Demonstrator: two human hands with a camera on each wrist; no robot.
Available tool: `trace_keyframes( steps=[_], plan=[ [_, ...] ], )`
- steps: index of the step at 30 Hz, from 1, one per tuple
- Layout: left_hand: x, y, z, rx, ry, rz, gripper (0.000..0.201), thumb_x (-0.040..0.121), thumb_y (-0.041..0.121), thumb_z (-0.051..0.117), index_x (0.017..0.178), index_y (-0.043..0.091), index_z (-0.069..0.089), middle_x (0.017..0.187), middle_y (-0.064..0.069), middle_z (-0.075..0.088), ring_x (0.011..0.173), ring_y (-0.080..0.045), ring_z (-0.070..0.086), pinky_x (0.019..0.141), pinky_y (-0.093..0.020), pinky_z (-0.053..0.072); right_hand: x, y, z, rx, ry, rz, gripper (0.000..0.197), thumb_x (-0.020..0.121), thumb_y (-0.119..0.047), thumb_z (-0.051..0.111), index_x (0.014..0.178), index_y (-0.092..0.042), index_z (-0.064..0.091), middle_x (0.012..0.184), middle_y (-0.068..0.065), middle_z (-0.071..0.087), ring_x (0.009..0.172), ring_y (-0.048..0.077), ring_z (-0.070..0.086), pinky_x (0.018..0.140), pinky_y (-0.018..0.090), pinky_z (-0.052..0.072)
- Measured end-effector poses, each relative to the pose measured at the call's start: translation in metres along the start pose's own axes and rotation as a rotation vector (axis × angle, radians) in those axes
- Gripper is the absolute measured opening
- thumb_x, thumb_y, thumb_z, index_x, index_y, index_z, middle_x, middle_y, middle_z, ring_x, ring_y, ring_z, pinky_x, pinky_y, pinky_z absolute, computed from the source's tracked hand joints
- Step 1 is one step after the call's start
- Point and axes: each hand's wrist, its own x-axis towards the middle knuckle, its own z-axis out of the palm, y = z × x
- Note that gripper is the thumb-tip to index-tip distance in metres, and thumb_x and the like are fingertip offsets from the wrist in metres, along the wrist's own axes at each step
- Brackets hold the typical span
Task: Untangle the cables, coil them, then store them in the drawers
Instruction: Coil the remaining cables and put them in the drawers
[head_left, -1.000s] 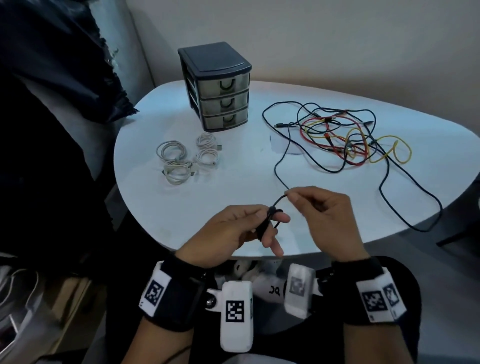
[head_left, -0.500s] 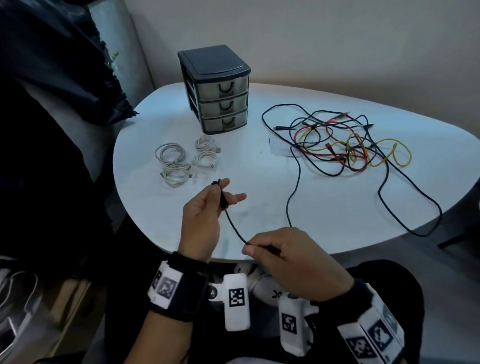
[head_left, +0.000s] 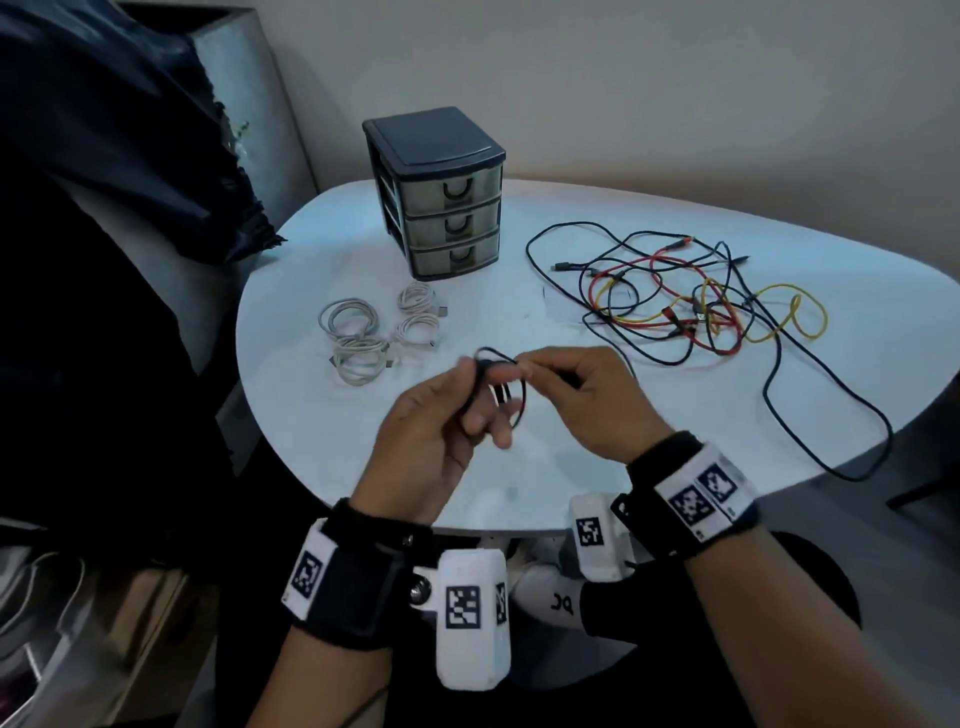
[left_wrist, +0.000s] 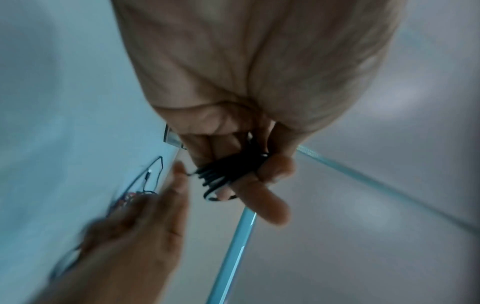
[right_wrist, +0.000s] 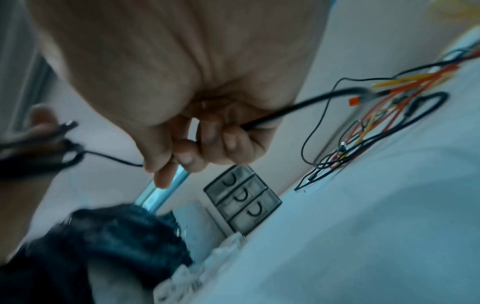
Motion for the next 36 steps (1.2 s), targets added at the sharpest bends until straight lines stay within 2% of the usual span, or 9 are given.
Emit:
trace_keyframes(
  steps=[3, 6, 9, 11, 13, 16, 22, 29, 36],
  plan=[
    [0.016, 0.016, -0.001, -0.208, 0.107, 0.09, 0.037, 0.095, 0.026, 0.041, 0.103, -0.002, 0.063, 0.056, 0.003, 0.05, 0.064, -0.015, 0.065, 0.088, -0.025, 0.054, -0.006, 0.004, 0.008, -0.138, -0.156, 0.015, 0.02, 0.097, -0.03, 0.061, 0.104, -0.023, 0.077, 0.073, -0.029, 0.067, 0.063, -0.005, 0.058, 0.064, 0.014, 0.043],
    [0.037, 0.015, -0.007, -0.145, 0.188, 0.172, 0.031, 0.104, 0.019, 0.035, 0.106, 0.002, 0.061, 0.068, 0.002, 0.061, 0.087, -0.018, 0.072, 0.095, -0.028, 0.05, -0.013, -0.003, 0.007, -0.327, -0.313, 0.004, 0.025, 0.098, -0.043, 0.054, 0.109, -0.032, 0.074, 0.094, -0.016, 0.074, 0.079, 0.001, 0.064, 0.078, 0.027, 0.051],
    [0.055, 0.001, -0.014, 0.245, 0.262, 0.238, 0.035, 0.107, 0.014, 0.038, 0.086, 0.01, 0.066, 0.088, 0.003, 0.067, 0.093, -0.023, 0.073, 0.101, -0.039, 0.046, -0.013, -0.017, -0.005, -0.483, -0.395, -0.065, 0.023, 0.1, -0.039, 0.052, 0.102, -0.028, 0.072, 0.071, -0.013, 0.065, 0.064, 0.002, 0.055, 0.065, 0.026, 0.042],
    [0.06, -0.008, -0.016, 0.608, 0.25, 0.237, 0.037, 0.106, 0.015, 0.041, 0.078, 0.011, 0.065, 0.1, 0.007, 0.069, 0.091, -0.011, 0.073, 0.096, -0.031, 0.049, -0.009, -0.029, -0.019, -0.54, -0.376, -0.108, 0.019, 0.099, -0.033, 0.055, 0.095, -0.025, 0.072, 0.06, -0.017, 0.054, 0.057, -0.002, 0.05, 0.058, 0.02, 0.033],
    [0.057, -0.012, -0.015, 0.928, 0.139, 0.193, 0.034, 0.106, 0.02, 0.043, 0.08, 0.01, 0.062, 0.094, 0.005, 0.072, 0.084, 0.005, 0.066, 0.082, -0.017, 0.046, 0.0, -0.039, -0.037, -0.587, -0.321, -0.13, 0.017, 0.097, -0.032, 0.058, 0.092, -0.025, 0.072, 0.059, -0.018, 0.053, 0.055, -0.001, 0.049, 0.057, 0.019, 0.035],
    [0.048, -0.013, -0.013, 1.166, -0.061, 0.148, 0.038, 0.105, 0.031, 0.043, 0.082, 0.007, 0.062, 0.074, 0.002, 0.072, 0.071, 0.001, 0.064, 0.067, -0.017, 0.043, 0.024, -0.045, -0.066, -0.714, -0.231, -0.18, 0.017, 0.096, -0.031, 0.058, 0.093, -0.024, 0.074, 0.075, -0.013, 0.066, 0.069, 0.01, 0.057, 0.068, 0.031, 0.046],
    [0.033, -0.006, -0.025, 1.222, -0.039, 0.264, 0.033, 0.104, 0.035, 0.044, 0.09, 0.019, 0.068, 0.056, 0.004, 0.063, 0.057, -0.006, 0.063, 0.063, -0.023, 0.047, 0.085, -0.045, -0.13, -1.04, 0.023, -0.175, 0.019, 0.095, -0.03, 0.058, 0.099, -0.02, 0.074, 0.105, 0.006, 0.065, 0.106, 0.033, 0.056, 0.084, 0.044, 0.047],
    [0.02, -0.019, -0.021, 1.157, -0.029, 0.204, 0.036, 0.104, 0.034, 0.047, 0.078, 0.021, 0.068, 0.05, -0.002, 0.061, 0.049, -0.006, 0.059, 0.067, -0.024, 0.049, 0.133, -0.086, -0.177, -1.234, 0.252, -0.05, 0.023, 0.098, -0.026, 0.05, 0.104, -0.014, 0.069, 0.097, 0.021, 0.066, 0.085, 0.041, 0.061, 0.072, 0.043, 0.049],
    [0.011, -0.032, -0.023, 0.892, -0.016, -0.032, 0.045, 0.103, 0.031, 0.047, 0.068, 0.012, 0.068, 0.052, -0.002, 0.06, 0.045, -0.016, 0.052, 0.061, -0.021, 0.045, 0.135, -0.126, -0.218, -1.032, 0.374, -0.139, 0.029, 0.1, -0.028, 0.05, 0.112, -0.011, 0.071, 0.105, 0.018, 0.071, 0.093, 0.035, 0.063, 0.086, 0.042, 0.05]
  ],
)
